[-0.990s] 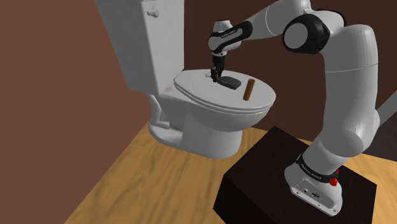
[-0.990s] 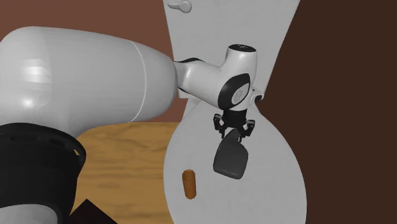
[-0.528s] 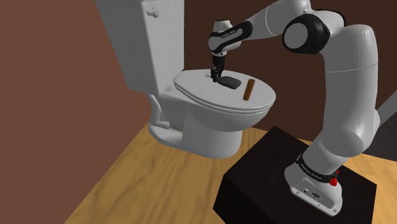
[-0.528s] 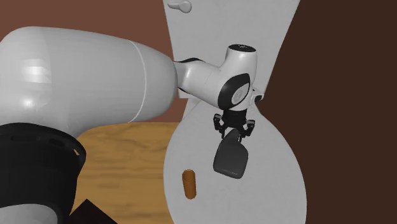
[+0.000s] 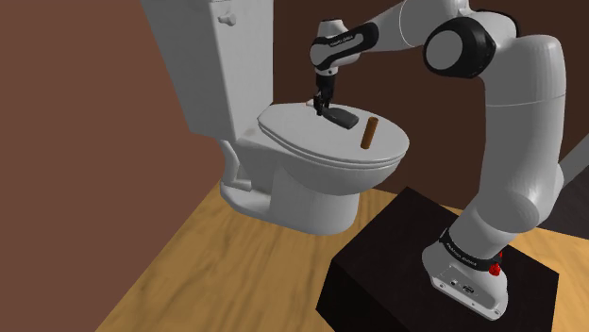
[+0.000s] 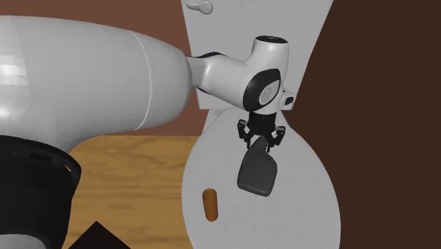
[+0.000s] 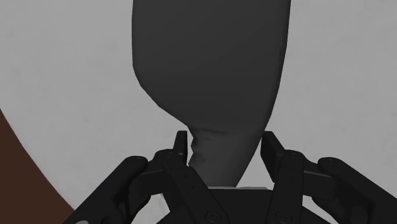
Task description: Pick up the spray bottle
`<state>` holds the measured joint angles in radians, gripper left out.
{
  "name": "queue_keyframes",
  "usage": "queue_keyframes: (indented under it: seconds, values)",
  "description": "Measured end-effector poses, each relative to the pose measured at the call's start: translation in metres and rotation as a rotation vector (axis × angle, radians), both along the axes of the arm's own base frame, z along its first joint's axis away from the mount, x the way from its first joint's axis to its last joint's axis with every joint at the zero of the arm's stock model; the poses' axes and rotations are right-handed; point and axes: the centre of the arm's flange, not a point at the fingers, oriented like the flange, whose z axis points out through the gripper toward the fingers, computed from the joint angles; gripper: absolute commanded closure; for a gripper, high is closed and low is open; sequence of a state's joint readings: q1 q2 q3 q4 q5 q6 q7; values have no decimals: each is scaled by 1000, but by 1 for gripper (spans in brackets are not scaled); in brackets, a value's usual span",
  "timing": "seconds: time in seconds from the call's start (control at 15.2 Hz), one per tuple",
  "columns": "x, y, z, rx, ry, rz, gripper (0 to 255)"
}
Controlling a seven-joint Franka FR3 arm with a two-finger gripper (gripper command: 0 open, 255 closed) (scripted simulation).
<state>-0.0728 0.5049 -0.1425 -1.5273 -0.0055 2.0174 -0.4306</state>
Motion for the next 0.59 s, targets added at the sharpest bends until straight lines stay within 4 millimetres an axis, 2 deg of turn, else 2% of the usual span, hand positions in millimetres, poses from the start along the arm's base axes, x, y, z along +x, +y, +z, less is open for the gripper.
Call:
queue_keyframes:
  seconds: [0.59]
  values:
    - [0,-1,46,0,0,0,255]
